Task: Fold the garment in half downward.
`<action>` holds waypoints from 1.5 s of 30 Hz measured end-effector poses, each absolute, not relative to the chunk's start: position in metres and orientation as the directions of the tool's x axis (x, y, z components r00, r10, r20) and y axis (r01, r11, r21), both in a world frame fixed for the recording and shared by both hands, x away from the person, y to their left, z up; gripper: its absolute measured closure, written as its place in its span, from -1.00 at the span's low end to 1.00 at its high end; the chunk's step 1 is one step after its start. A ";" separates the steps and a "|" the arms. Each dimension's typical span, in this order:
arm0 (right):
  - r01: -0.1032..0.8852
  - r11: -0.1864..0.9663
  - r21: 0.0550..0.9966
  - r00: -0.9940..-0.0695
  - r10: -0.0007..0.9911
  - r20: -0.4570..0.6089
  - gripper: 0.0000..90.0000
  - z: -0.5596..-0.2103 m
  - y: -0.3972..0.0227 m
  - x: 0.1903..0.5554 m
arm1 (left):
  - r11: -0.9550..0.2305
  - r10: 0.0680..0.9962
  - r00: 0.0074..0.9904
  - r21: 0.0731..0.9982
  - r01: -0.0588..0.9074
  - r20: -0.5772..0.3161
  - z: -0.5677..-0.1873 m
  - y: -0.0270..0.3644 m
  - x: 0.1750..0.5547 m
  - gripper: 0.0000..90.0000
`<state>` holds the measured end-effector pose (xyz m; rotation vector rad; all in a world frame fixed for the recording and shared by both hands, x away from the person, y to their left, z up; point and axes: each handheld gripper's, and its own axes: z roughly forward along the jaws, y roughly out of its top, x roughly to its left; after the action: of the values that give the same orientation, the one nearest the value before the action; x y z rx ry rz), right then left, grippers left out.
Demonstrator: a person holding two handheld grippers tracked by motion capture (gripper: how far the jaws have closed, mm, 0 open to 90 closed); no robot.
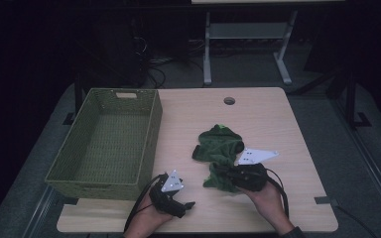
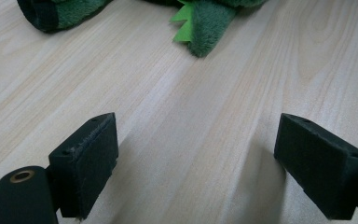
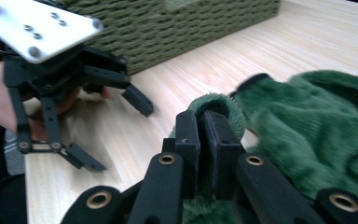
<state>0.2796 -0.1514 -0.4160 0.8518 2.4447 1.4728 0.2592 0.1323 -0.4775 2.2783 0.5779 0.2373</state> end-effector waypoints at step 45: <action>0.530 0.473 0.704 -0.736 0.669 0.104 0.84 -0.451 -0.171 0.311 | -0.617 0.468 0.884 0.717 0.325 0.002 -0.477 0.133 0.260 -0.71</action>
<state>0.3113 -0.1714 -0.4512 1.0422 2.5324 1.1114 0.2601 0.1325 -0.4771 2.2857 0.5665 0.2415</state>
